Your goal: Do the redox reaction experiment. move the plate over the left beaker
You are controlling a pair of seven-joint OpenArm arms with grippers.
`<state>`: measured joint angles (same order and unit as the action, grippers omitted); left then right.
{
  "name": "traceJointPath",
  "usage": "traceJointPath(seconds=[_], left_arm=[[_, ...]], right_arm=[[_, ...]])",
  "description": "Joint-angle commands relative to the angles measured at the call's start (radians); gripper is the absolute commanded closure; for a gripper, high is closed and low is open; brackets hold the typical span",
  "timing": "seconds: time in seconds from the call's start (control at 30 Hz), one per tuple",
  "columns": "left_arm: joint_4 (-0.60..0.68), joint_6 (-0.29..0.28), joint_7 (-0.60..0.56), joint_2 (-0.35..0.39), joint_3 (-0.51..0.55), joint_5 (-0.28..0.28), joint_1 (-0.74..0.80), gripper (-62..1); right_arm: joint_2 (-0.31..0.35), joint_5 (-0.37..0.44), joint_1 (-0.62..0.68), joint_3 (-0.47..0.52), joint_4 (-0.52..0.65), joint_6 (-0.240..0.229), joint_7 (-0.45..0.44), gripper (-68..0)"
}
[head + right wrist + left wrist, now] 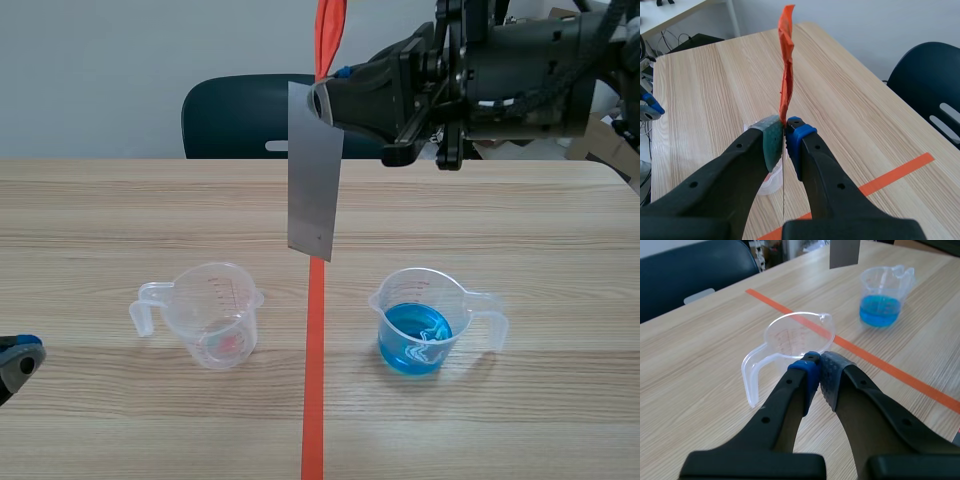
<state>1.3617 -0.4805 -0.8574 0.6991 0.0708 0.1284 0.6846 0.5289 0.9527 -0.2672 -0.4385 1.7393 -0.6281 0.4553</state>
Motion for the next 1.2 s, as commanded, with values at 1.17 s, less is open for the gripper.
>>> traceJointPath(seconds=[1.17], left_arm=[[-0.961, 0.226, -0.697, -0.416, -0.013, -0.408, -0.334, -2.7]], right_arm=[[-0.354, -0.123, -0.074, -0.054, 0.007, 0.000, 0.175, -0.6]])
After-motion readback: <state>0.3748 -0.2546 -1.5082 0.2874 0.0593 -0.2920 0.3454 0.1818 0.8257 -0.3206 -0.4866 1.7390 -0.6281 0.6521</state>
